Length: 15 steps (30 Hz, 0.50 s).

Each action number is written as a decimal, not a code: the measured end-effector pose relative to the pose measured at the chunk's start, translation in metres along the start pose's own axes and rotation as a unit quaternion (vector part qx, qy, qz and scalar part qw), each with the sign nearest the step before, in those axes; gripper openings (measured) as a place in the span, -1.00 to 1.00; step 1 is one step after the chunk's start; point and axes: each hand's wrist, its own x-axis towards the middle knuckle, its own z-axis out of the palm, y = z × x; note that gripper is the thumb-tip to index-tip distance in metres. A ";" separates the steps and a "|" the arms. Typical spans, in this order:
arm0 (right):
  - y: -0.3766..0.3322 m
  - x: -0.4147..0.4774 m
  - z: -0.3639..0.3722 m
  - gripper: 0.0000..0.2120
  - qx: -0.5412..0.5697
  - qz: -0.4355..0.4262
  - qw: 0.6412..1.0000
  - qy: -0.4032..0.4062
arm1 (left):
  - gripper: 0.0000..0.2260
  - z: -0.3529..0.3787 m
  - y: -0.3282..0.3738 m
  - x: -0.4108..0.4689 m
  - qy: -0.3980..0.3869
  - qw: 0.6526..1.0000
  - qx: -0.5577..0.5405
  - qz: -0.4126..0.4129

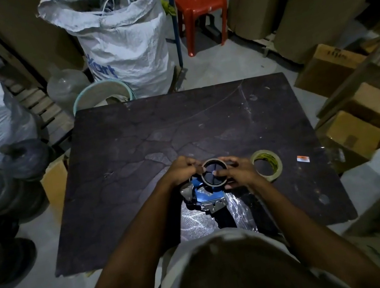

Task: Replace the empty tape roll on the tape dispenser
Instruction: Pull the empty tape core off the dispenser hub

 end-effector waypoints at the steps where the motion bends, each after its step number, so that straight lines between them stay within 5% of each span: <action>1: -0.001 -0.002 0.001 -0.56 0.008 0.006 1.000 0.001 | -0.86 0.000 -0.001 0.000 0.001 1.000 0.003 0.001; 15: -0.016 -0.014 0.015 -0.55 0.049 0.028 0.998 0.035 | -0.86 -0.004 0.013 -0.009 0.036 0.995 0.091 0.005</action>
